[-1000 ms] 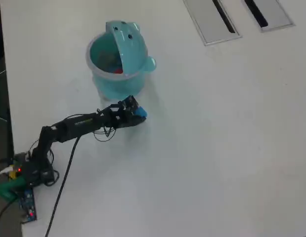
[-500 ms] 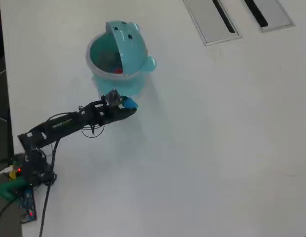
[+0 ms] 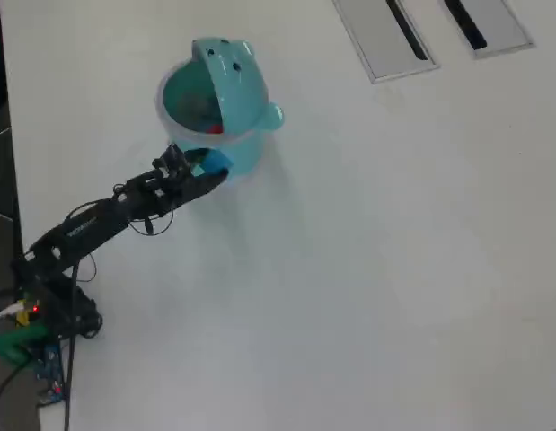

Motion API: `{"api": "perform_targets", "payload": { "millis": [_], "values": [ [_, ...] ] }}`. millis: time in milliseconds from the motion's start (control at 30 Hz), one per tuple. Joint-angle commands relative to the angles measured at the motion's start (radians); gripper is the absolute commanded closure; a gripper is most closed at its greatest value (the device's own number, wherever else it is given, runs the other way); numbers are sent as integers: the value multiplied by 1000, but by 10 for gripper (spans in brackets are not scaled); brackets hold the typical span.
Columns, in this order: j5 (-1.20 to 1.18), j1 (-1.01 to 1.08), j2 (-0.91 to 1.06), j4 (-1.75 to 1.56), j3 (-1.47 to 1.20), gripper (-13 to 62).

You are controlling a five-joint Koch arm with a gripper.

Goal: Grasp RGB lego blocks and put them in the bin one by one.

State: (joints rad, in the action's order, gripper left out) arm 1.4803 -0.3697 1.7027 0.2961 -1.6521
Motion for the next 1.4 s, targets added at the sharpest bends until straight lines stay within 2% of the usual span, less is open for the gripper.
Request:
{"api": "perform_targets", "payload": {
  "millis": [0, 500, 900, 1067, 1300, 1333, 1367],
  "values": [
    [-18, -20, 63, -100, 63, 401],
    [-29, -245, 25, -164, 310, 425],
    [26, -420, -232, -166, 551, 425],
    [28, -405, -422, -156, 750, 425],
    [28, -368, -532, -146, 879, 418],
    [28, -364, -535, -146, 881, 415],
    [37, -351, -545, -146, 884, 379]
  ]
}}
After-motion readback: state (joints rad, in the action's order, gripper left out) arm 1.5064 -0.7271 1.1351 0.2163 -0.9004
